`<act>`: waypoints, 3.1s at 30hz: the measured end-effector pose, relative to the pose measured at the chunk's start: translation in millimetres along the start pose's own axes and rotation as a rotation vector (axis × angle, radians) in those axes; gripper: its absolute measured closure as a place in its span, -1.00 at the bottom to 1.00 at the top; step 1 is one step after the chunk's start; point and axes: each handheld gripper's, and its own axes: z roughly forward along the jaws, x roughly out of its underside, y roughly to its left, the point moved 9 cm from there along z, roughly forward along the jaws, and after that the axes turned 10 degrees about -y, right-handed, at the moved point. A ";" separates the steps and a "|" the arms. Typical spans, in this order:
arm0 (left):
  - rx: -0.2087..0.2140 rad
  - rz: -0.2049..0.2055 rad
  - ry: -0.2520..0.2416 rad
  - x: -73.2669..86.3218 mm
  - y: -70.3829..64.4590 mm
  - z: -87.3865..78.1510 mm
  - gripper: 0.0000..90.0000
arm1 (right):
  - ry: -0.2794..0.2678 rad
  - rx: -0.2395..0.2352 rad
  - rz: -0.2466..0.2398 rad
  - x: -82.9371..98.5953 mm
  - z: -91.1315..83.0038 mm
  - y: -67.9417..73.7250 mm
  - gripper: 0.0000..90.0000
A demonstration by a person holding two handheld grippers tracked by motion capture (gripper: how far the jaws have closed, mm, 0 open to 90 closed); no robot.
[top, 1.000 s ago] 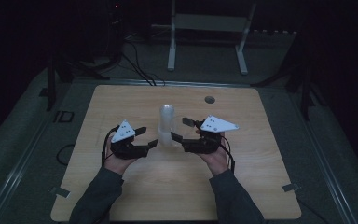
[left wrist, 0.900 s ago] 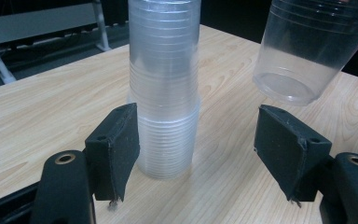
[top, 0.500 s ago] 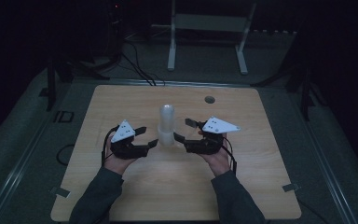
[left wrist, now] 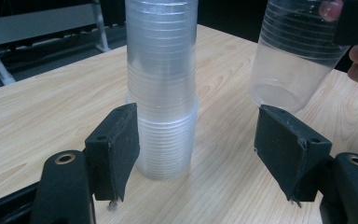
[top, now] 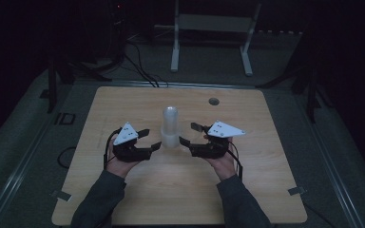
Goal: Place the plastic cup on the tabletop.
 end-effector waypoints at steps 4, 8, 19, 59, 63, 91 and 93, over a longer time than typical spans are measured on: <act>0.002 0.000 0.000 0.0 -0.8 0.2 -0.32 | 0.010 0.005 0.006 6.6 0.3 -2.7 -0.36; 0.002 0.000 0.001 0.5 -0.4 0.4 -0.32 | 0.016 0.007 0.012 11.3 0.6 -4.8 -0.36; 0.000 0.001 0.004 1.3 -0.4 1.0 -0.32 | 0.026 0.031 0.023 24.1 1.9 -13.0 -0.36; 0.009 -0.001 0.009 3.3 -2.0 2.9 -0.32 | 0.084 0.069 0.069 59.1 13.5 -28.5 -0.37; 0.009 -0.002 0.009 3.3 -2.2 3.0 -0.32 | 0.093 0.076 0.070 61.8 14.0 -30.6 -0.37; 0.006 -0.001 0.006 2.6 -1.5 2.0 -0.32 | 0.191 0.106 0.049 87.2 17.3 -33.8 -0.39; 0.006 -0.001 0.007 2.6 -1.3 1.8 -0.32 | 0.194 0.106 0.046 88.6 16.1 -33.4 -0.39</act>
